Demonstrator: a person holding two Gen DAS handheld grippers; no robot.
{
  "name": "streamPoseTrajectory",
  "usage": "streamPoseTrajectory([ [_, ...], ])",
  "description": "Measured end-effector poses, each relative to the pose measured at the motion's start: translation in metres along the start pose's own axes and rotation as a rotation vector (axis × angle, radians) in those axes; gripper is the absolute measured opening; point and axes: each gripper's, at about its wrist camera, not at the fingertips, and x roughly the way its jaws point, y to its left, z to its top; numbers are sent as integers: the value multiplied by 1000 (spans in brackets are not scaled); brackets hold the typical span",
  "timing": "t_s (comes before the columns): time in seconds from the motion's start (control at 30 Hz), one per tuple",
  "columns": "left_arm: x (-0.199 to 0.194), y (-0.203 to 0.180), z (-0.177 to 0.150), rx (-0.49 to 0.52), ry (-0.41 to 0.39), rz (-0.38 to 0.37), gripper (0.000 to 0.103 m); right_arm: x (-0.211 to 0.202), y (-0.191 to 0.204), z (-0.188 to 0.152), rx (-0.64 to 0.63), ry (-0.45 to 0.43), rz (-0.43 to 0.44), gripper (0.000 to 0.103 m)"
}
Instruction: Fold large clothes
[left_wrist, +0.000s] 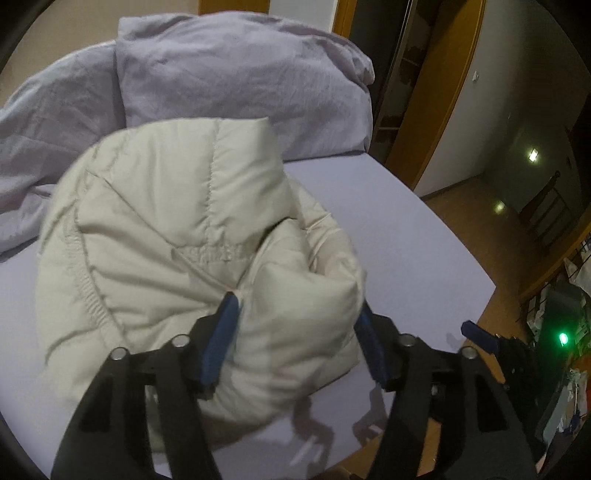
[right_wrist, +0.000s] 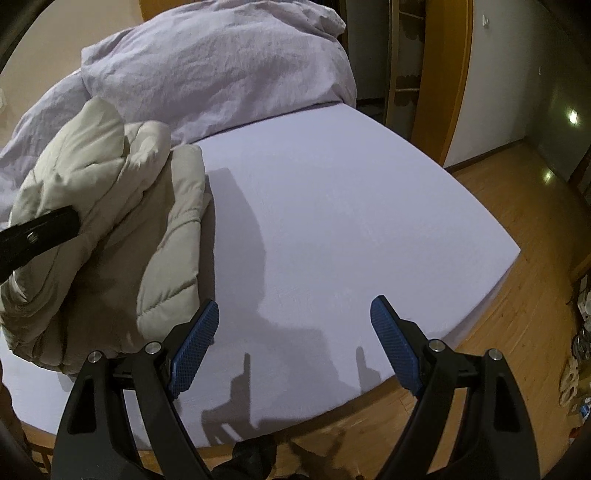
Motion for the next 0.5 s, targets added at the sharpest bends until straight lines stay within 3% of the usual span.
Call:
streamPoseTrajectory([
  [0.17,-28,12,-2,-46,-31,0,72,-9,7,15,-9,-28,37,86],
  [0.5,-75,66,-4,-146,-100,120,74,-33,47,56,-77,-83,126,86],
])
